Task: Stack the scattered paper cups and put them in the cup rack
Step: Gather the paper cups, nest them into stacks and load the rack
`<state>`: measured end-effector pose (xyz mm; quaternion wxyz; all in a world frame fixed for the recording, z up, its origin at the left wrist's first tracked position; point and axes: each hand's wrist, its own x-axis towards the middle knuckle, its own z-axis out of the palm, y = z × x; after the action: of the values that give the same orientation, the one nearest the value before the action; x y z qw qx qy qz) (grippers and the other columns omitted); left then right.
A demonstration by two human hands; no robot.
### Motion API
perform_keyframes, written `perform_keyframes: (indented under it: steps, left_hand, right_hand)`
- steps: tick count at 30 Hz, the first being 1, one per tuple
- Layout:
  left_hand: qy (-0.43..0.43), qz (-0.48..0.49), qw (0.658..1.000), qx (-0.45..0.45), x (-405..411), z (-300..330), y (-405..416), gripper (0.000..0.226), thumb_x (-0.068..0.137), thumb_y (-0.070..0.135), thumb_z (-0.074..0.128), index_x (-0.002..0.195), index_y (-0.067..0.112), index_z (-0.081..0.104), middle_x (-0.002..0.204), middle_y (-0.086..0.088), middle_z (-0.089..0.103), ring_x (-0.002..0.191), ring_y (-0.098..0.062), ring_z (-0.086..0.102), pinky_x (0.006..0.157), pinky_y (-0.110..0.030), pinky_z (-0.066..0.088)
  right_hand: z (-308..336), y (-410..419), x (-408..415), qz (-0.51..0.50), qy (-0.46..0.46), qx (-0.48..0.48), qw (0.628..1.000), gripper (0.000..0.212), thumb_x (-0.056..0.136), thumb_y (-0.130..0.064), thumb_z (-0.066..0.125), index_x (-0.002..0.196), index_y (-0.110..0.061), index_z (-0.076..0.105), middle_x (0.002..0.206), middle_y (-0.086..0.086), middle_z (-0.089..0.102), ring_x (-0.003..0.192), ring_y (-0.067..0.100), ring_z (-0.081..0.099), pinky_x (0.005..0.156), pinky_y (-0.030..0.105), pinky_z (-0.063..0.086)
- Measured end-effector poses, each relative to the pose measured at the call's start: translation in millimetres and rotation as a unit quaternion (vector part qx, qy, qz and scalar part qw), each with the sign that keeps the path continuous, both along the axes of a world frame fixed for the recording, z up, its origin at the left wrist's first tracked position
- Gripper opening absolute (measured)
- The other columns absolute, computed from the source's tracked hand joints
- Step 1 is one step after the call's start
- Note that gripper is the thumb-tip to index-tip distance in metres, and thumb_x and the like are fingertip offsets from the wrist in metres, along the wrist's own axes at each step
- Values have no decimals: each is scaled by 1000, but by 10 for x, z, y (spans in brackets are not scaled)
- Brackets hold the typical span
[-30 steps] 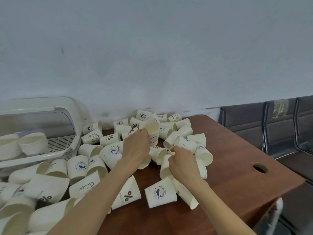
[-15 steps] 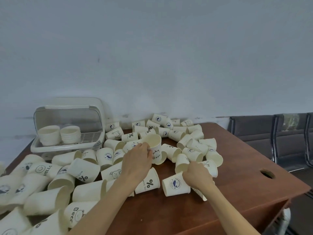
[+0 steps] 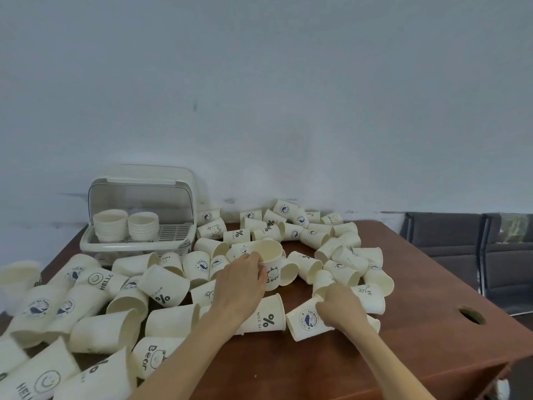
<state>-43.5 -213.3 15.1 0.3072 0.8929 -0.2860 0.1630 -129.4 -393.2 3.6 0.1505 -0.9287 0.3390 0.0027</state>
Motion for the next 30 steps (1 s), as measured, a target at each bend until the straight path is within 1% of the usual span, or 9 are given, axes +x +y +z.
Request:
perform_keyframes:
  steps: [3, 6, 8, 10, 12, 16, 21, 26, 30]
  left_hand:
    - [3, 1, 1000, -3, 23, -16, 26, 21, 99, 33, 40, 103, 20, 57, 94, 5, 61, 85, -16, 57, 72, -32, 47]
    - [2, 3, 1000, -7, 50, -32, 43, 21, 98, 33, 41, 103, 20, 57, 94, 6, 61, 85, -15, 57, 69, -31, 46]
    - [0, 8, 1000, -11, 75, -27, 61, 22, 98, 33, 41, 103, 20, 58, 94, 7, 61, 85, -15, 57, 69, -30, 46]
    - [-1, 15, 1000, -17, 110, -4, 98, 22, 98, 33, 41, 103, 20, 58, 95, 7, 59, 84, -16, 58, 70, -30, 46]
    - [-2, 24, 999, -25, 151, 30, 155, 21, 98, 33, 41, 103, 21, 57, 96, 7, 59, 84, -16, 58, 70, -31, 47]
    - [-5, 43, 998, -45, 243, 94, 342, 20, 98, 33, 42, 103, 21, 58, 97, 7, 62, 86, -16, 59, 71, -34, 50]
    - [-6, 74, 996, -56, 363, 129, 650, 19, 98, 32, 44, 101, 20, 59, 97, 6, 63, 86, -14, 59, 73, -36, 52]
    - [-15, 112, 992, -54, 492, 187, 931, 19, 98, 32, 45, 99, 20, 59, 93, 5, 63, 84, -17, 58, 72, -36, 50]
    - [-13, 139, 989, -58, 609, 217, 1130, 19, 97, 32, 45, 97, 20, 59, 92, 4, 63, 86, -20, 59, 71, -39, 49]
  right_hand:
    - [138, -3, 47, -7, -34, -9, 999, 15, 79, -12, 47, 70, -17, 37, 72, -1, 47, 76, 22, 52, 60, 29, 39]
    - [250, 17, 112, 15, -77, -40, 996, 18, 78, -11, 48, 65, -16, 36, 69, 0, 46, 71, 21, 49, 50, 26, 30]
    - [298, 62, 160, 29, -106, -71, 991, 18, 79, -14, 48, 65, -16, 38, 70, 0, 46, 71, 22, 48, 48, 26, 25]
    - [348, 145, 219, 38, -131, -94, 986, 8, 82, -16, 47, 74, -14, 51, 78, 1, 53, 76, 23, 51, 52, 27, 29]
    - [388, 245, 296, 43, -150, -101, 983, 13, 84, -19, 46, 86, -14, 58, 87, 4, 60, 82, 25, 56, 62, 30, 41]
    - [453, 469, 453, 64, -184, -124, 973, 14, 85, -16, 43, 82, -13, 56, 85, 5, 61, 84, 28, 57, 72, 36, 47]
    - [438, 736, 623, 102, -221, -127, 962, 15, 86, -18, 44, 88, -17, 59, 87, 2, 64, 87, 26, 58, 66, 34, 41]
    - [447, 1014, 800, 143, -247, -108, 952, 19, 89, -19, 44, 96, -17, 61, 87, 4, 65, 85, 27, 59, 70, 36, 48]
    - [466, 1220, 945, 170, -239, -96, 951, 18, 90, -18, 44, 98, -16, 60, 88, 5, 65, 82, 26, 58, 63, 33, 43]
